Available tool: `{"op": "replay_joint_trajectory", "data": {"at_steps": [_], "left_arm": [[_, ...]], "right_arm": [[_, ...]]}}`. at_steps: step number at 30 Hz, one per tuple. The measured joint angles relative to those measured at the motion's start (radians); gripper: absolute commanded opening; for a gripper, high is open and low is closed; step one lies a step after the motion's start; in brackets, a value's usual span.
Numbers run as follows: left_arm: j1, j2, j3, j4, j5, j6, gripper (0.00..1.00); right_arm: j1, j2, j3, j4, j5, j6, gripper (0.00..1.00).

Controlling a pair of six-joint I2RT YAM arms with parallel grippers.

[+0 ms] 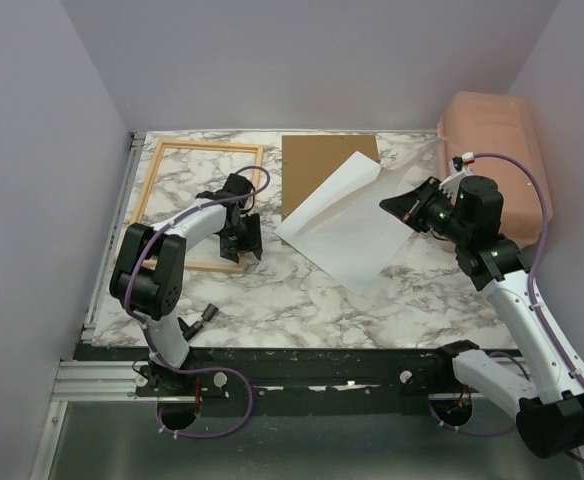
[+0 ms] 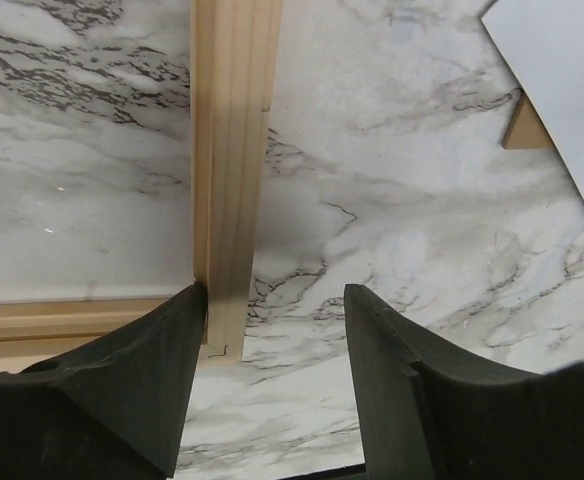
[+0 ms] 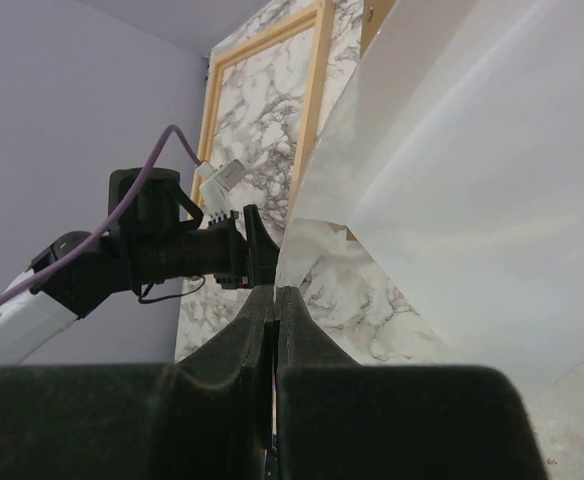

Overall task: Put the photo into the frame
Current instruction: Move the photo frame to the center of the board.

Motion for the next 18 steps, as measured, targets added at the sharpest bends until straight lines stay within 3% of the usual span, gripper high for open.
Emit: {"op": "replay_joint_trajectory", "data": {"at_steps": [11,18], "left_arm": [[-0.069,-0.060,-0.106,0.185,0.191,-0.150,0.57],[-0.081,-0.075,-0.122,0.214,0.211,-0.189,0.67]], "right_arm": [[0.000,0.006,0.021,-0.018,-0.008,-0.011,0.01],[0.000,0.030,0.038,-0.026,-0.034,-0.025,0.01]]}}
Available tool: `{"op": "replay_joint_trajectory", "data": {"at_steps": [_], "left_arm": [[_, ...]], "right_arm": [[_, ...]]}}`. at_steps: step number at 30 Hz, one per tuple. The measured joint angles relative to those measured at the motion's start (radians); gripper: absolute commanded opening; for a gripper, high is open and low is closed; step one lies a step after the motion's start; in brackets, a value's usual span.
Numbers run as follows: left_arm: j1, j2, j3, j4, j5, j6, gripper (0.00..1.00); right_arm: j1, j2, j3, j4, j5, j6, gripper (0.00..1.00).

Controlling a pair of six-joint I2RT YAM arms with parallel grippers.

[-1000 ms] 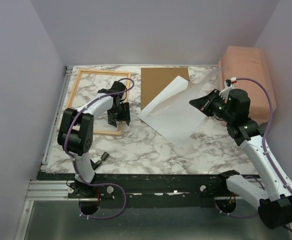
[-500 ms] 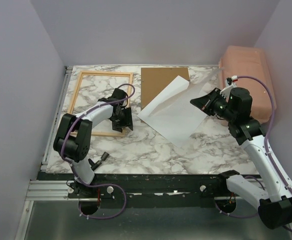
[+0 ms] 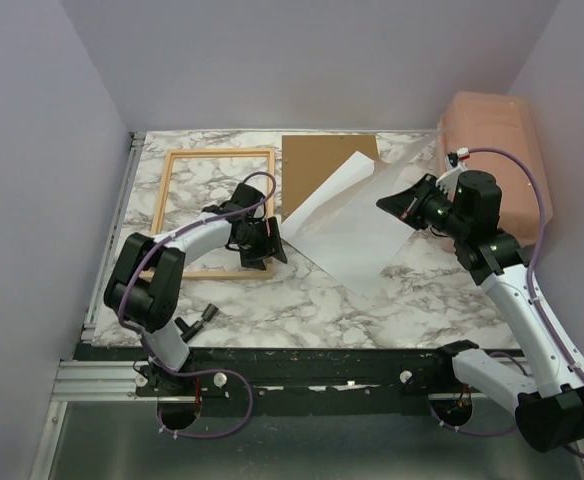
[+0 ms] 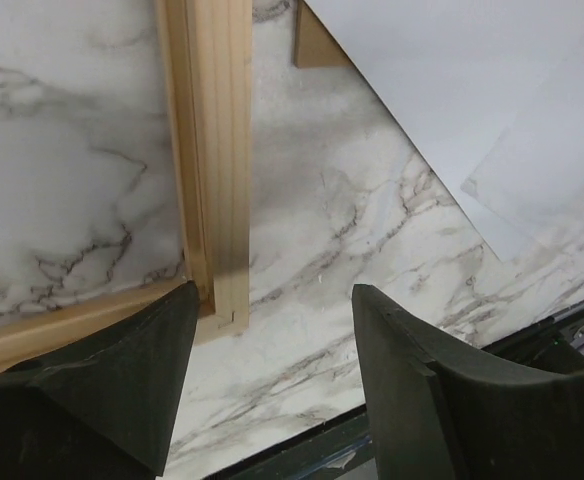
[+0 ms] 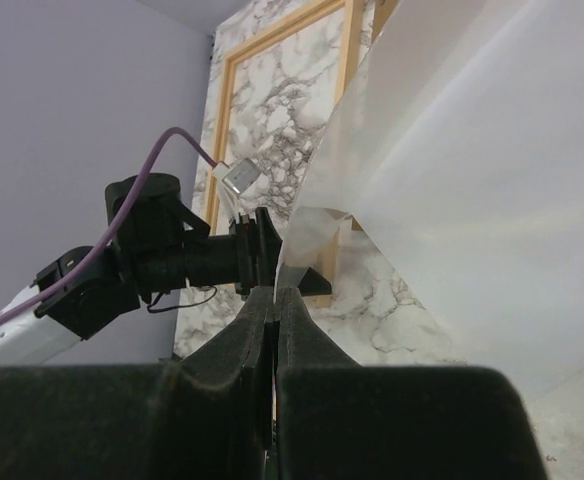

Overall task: Put the photo into the frame
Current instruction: Move the photo frame to the center of the board.

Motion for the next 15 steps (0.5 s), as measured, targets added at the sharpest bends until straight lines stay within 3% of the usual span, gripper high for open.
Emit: {"op": "replay_joint_trajectory", "data": {"at_steps": [6,15], "left_arm": [[-0.003,-0.223,-0.077,0.015,0.004,-0.005,0.74],[0.031,-0.569,-0.117,0.063,0.046,-0.023,0.76]], "right_arm": [[0.000,0.022,0.024,0.008,-0.060,-0.006,0.01],[0.000,0.024,0.076,0.055,-0.198,-0.037,0.01]]}}
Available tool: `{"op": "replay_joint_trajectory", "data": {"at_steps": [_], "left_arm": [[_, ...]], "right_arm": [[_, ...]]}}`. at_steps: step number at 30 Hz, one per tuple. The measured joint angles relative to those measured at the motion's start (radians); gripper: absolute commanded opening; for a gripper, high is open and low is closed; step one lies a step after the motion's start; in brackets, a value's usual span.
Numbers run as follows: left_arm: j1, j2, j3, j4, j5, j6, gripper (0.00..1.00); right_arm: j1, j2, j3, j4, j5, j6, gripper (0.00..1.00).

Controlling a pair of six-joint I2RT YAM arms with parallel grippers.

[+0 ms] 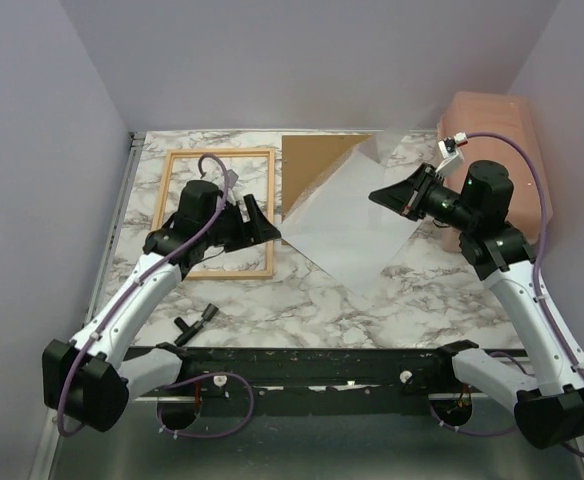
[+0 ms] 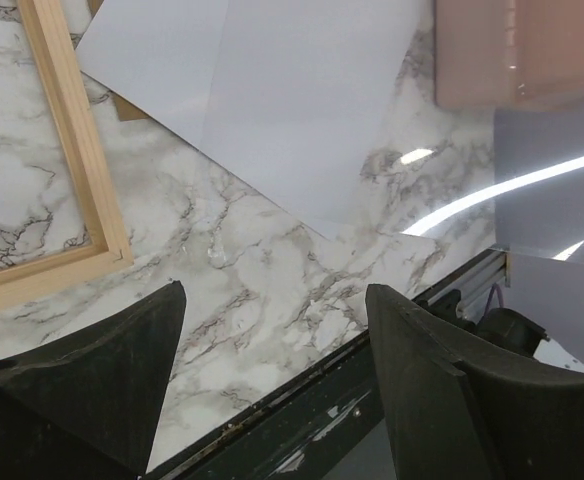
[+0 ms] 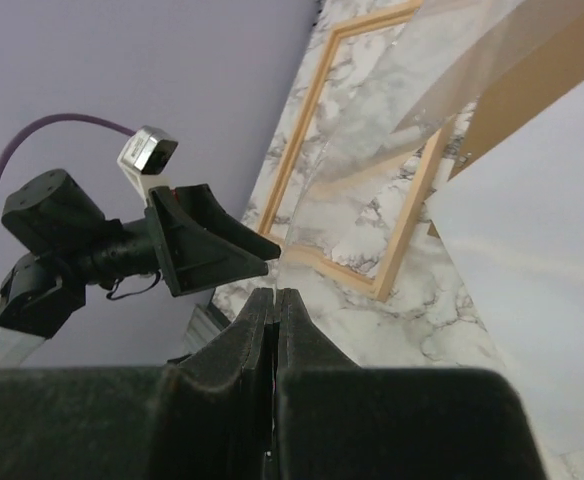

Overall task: Put the photo into the frame
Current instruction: Move the photo frame to the center of the board, then adjust the photo frame item.

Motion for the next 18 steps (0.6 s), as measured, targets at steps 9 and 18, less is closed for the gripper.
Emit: {"op": "replay_joint_trajectory", "data": {"at_steps": [9,18], "left_arm": [[0.145,-0.201,-0.042,0.032,0.148,-0.034,0.78],[0.182,-0.246,-0.028,0.061,0.303,-0.029,0.78]], "right_arm": [[0.000,-0.018,0.037,0.082,-0.230,-0.051,0.01],[0.000,-0.079,0.035,0.276,-0.433,0.021,0.01]]}}
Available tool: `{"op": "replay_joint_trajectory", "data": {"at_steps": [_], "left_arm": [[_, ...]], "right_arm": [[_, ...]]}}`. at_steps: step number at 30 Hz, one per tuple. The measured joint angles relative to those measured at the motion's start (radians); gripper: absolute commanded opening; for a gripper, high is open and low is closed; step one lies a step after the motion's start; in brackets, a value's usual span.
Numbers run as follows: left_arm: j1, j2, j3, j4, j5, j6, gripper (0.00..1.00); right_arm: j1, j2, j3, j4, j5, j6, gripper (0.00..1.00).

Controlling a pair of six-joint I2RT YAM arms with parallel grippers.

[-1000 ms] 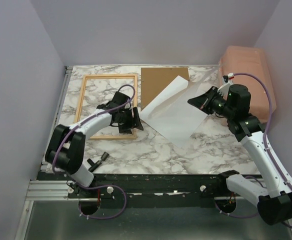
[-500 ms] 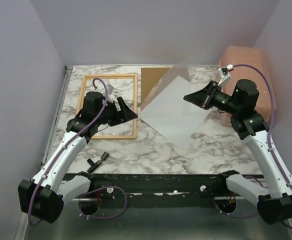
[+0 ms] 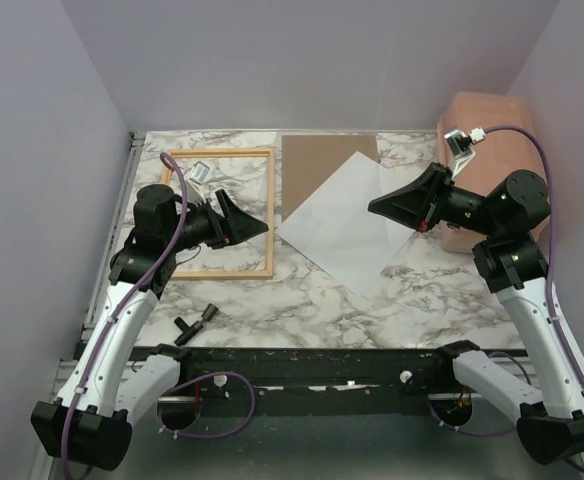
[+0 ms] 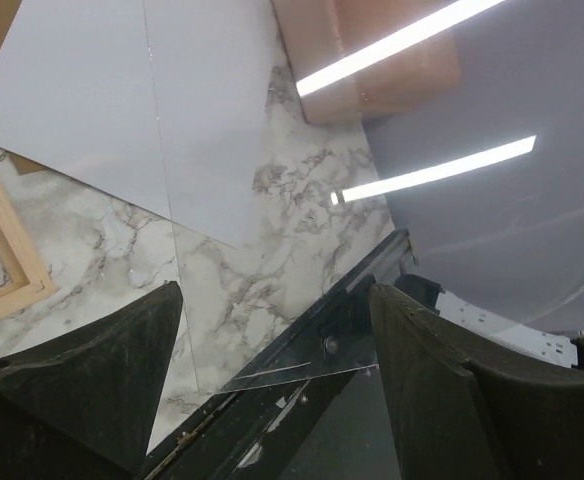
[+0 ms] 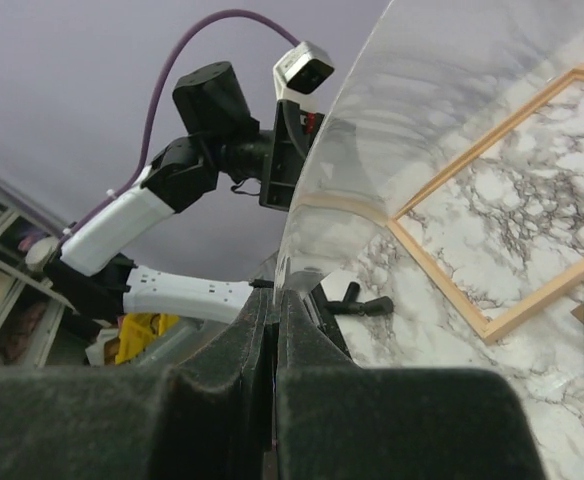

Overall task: Put the photo into the frame
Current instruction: Adjust the photo frame item.

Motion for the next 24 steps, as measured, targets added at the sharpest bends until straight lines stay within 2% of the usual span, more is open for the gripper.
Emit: {"op": "replay_joint_trajectory", "data": {"at_steps": [10,24], "left_arm": [[0.034,-0.122,-0.019,0.162,0.101,-0.062,0.81],[0.151,-0.149,0.005,0.087,0.024,-0.064,0.82]], "right_arm": [[0.000,-0.021,0.000,0.061,-0.088,0.031,0.01],[0.000,-0.031,0.004,0.084,-0.169,0.052,0.01]]}}
